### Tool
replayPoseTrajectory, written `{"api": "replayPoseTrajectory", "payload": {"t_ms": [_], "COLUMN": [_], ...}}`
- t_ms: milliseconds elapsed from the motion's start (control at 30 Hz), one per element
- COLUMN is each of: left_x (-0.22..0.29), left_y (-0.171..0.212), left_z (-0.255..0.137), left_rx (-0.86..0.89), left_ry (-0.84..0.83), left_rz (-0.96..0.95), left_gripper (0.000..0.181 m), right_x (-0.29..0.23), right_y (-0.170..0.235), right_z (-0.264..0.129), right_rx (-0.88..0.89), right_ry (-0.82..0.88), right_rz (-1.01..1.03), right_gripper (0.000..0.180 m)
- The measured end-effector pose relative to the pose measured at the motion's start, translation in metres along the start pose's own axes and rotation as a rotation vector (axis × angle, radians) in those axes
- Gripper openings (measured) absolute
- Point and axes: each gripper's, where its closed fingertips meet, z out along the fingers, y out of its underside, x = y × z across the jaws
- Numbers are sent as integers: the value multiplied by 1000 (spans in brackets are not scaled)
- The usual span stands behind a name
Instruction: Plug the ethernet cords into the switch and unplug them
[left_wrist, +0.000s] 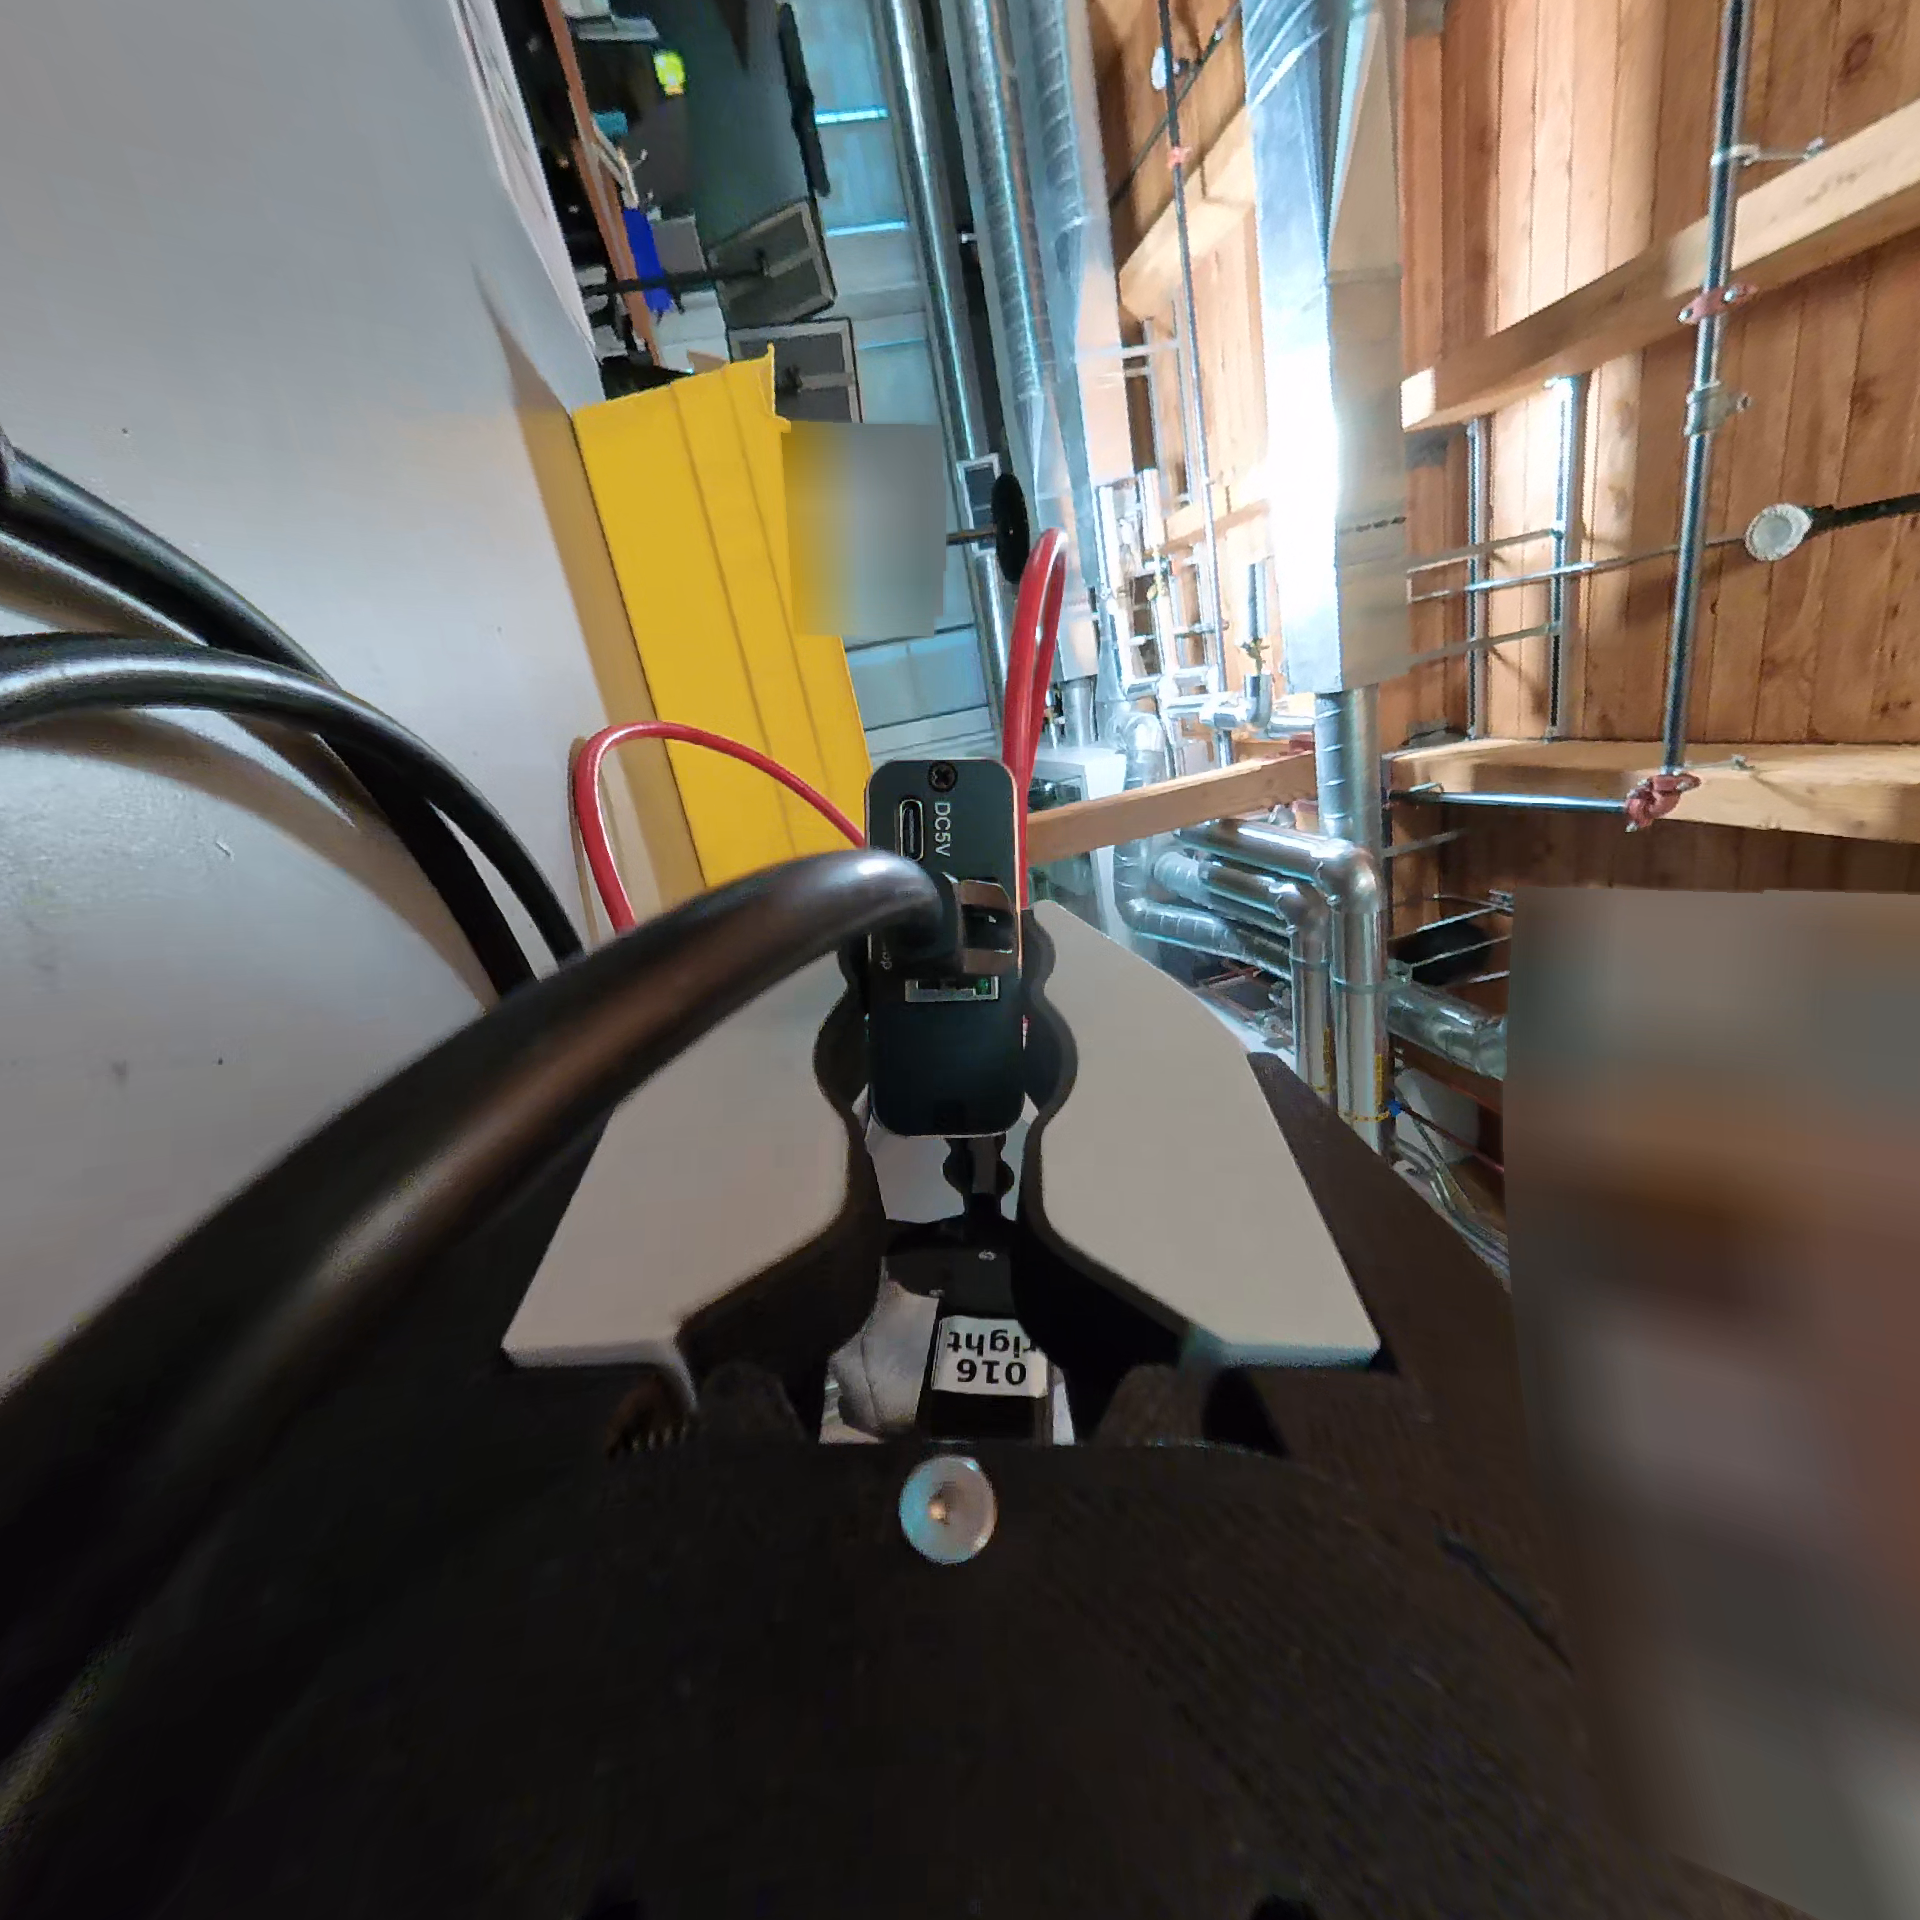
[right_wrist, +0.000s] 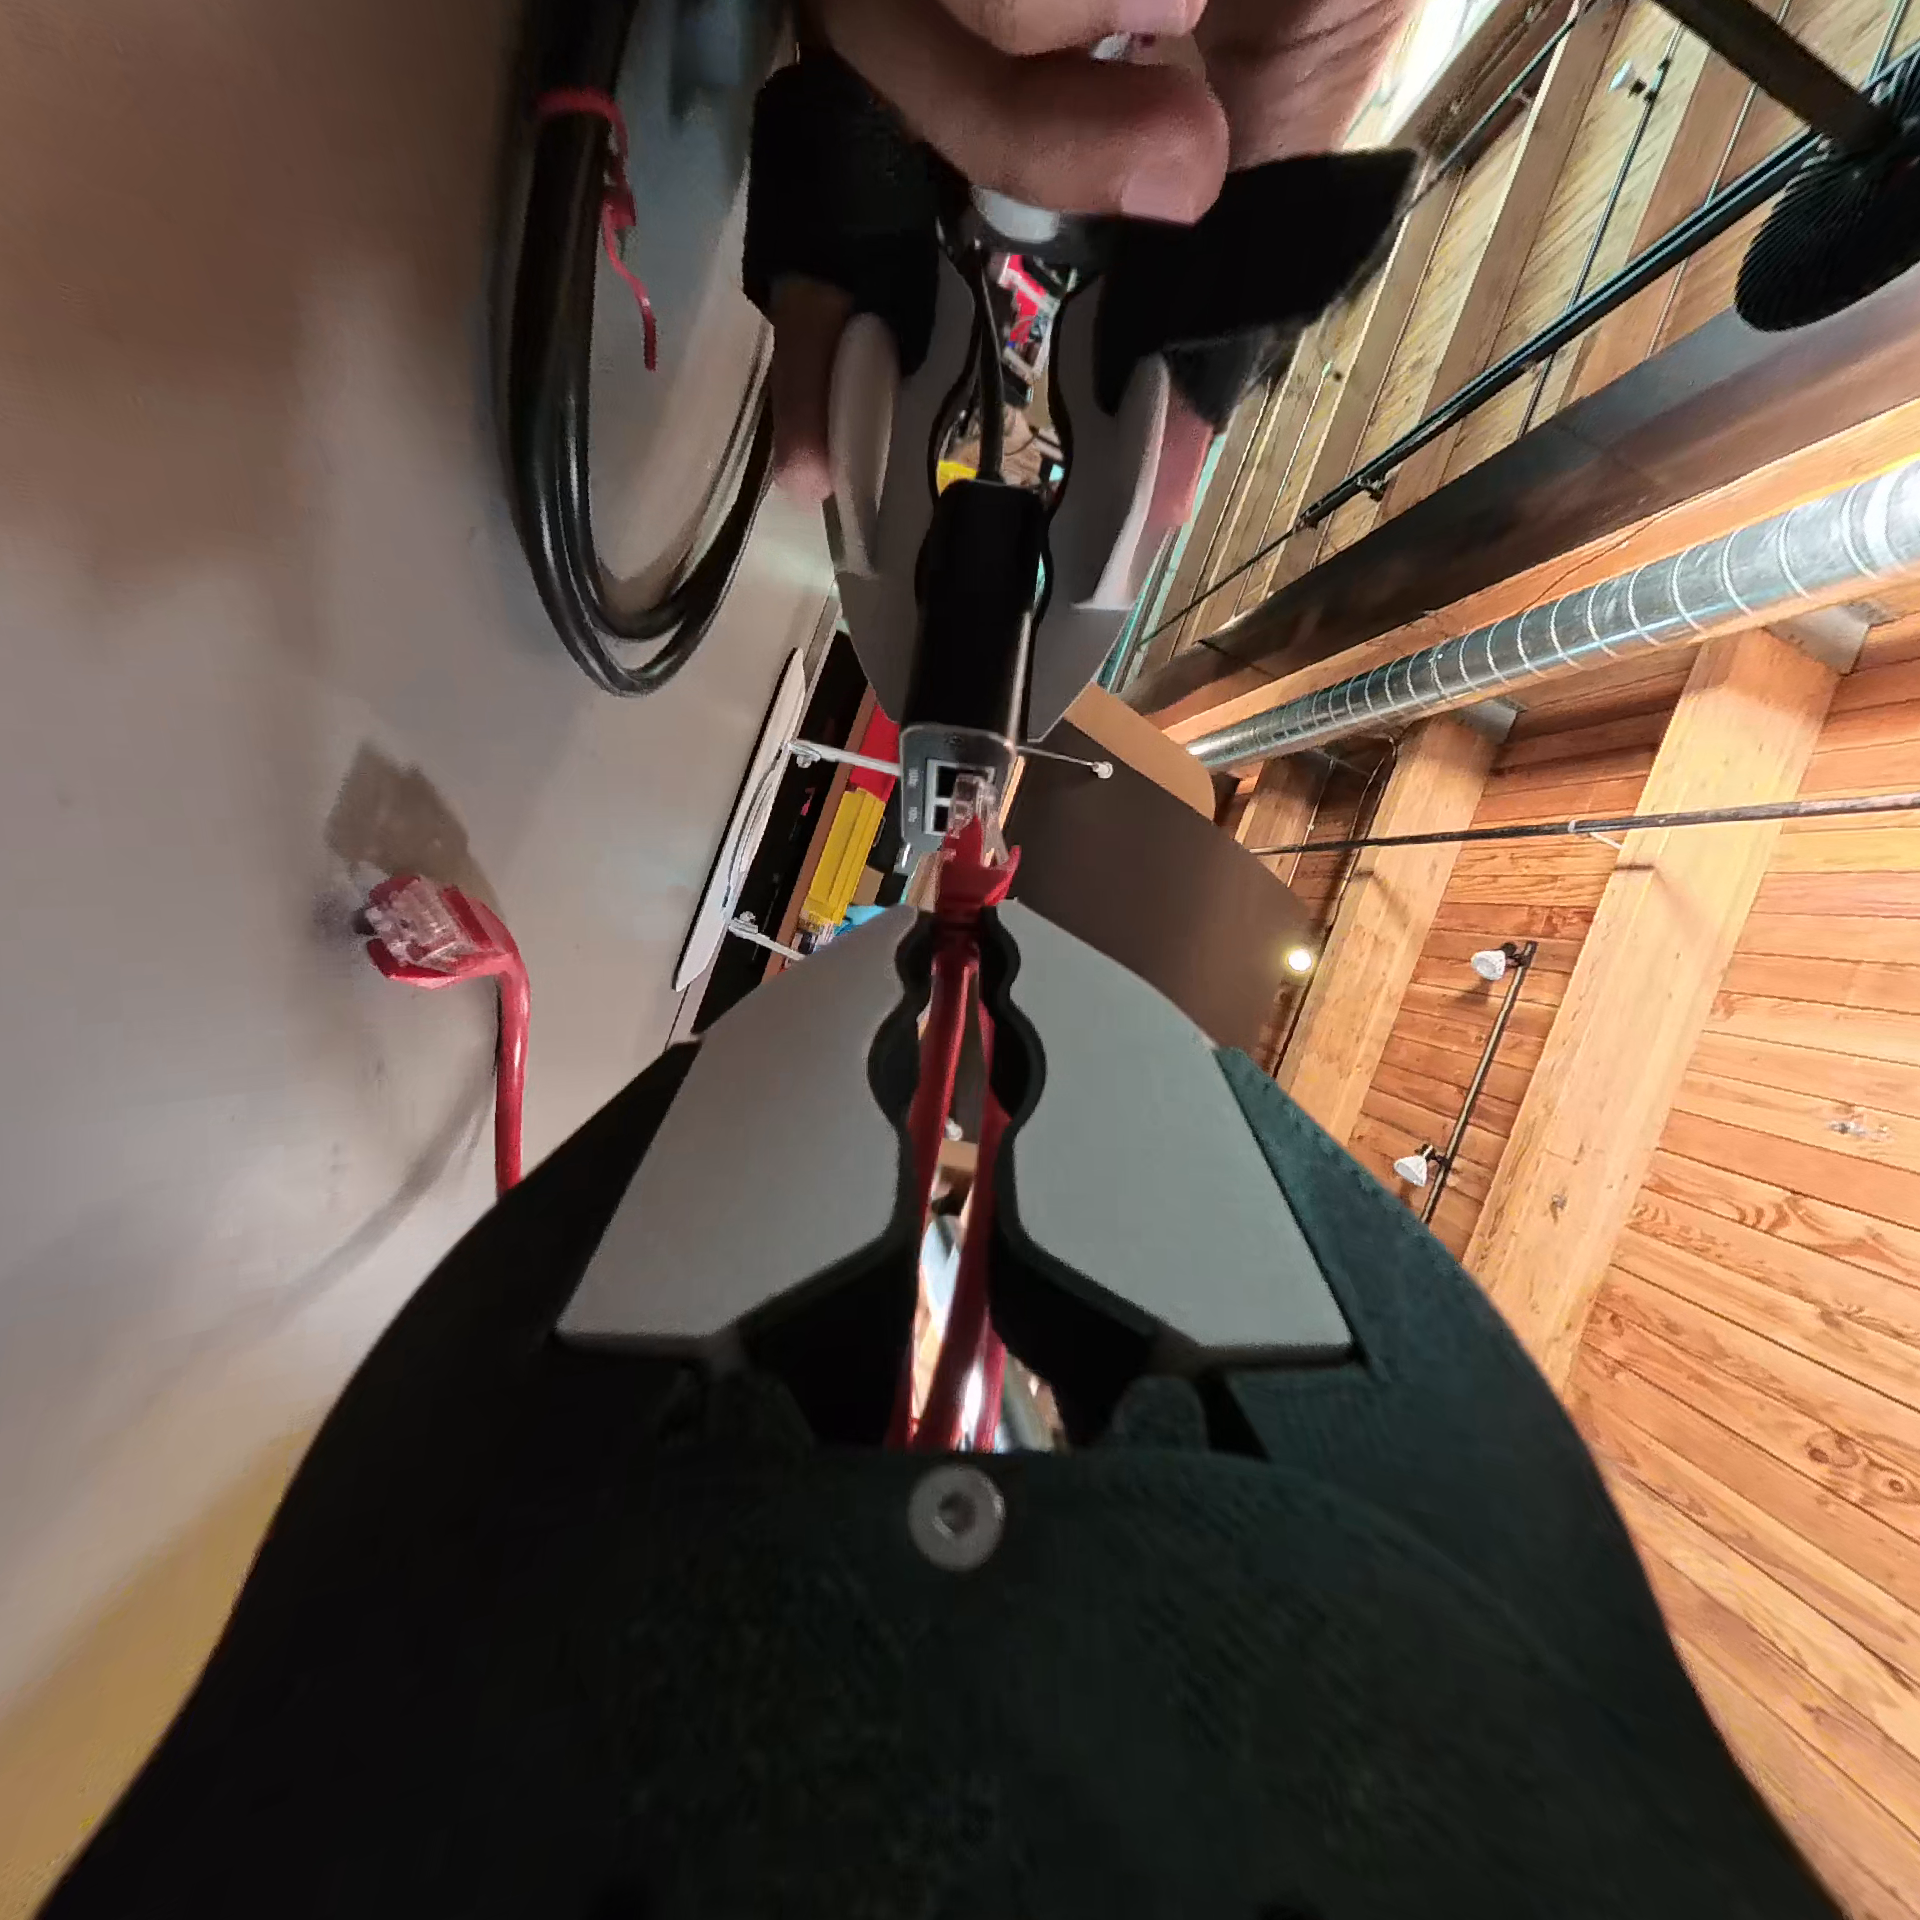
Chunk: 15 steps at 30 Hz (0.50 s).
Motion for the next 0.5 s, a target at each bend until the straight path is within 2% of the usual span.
{"api": "replayPoseTrajectory", "payload": {"t_ms": [233,500], "left_x": [-2,0], "left_y": [9,13], "left_z": [3,5], "left_rx": [-73,-93], "left_ry": [-8,18], "left_rz": [-8,-30], "left_gripper": [25,25], "right_x": [-4,-3], "right_y": [-4,-4], "right_z": [-5,-6], "right_rx": [64,67], "right_ry": [-9,0], "right_rz": [-49,-13], "right_gripper": [8,8]}}
